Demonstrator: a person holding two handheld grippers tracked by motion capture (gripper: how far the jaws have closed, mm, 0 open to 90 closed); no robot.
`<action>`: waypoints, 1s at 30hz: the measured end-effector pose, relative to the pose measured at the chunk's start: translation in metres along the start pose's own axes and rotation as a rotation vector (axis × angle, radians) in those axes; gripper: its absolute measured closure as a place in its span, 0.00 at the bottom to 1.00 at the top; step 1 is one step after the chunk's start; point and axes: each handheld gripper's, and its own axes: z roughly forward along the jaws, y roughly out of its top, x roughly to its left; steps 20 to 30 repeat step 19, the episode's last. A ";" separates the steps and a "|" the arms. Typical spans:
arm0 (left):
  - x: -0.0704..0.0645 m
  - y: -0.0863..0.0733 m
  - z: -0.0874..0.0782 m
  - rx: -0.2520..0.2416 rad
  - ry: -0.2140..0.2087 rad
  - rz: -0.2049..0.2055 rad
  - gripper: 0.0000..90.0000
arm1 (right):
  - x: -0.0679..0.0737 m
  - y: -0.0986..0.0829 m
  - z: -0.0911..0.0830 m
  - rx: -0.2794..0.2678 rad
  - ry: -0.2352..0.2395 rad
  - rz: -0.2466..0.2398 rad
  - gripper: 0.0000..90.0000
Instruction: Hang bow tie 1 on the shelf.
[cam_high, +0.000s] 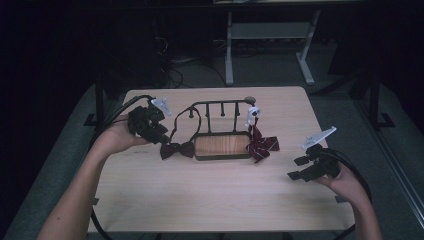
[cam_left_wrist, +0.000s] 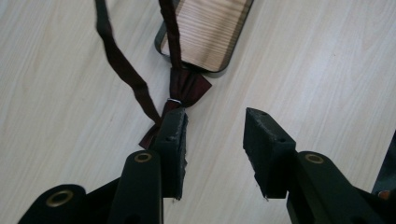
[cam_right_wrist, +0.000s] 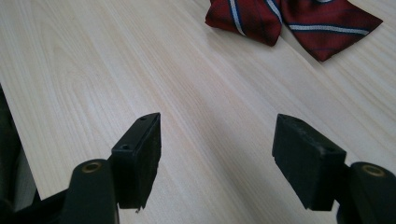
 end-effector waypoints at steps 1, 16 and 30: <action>-0.003 -0.003 0.000 -0.004 0.001 0.007 0.65 | 0.000 0.000 0.000 -0.002 0.000 0.002 0.36; -0.040 -0.039 0.012 -0.050 -0.006 0.040 0.55 | -0.002 -0.005 -0.002 -0.003 -0.012 0.017 0.36; -0.043 -0.045 0.018 -0.056 -0.012 0.029 0.54 | -0.001 -0.006 -0.002 -0.001 -0.013 0.022 0.36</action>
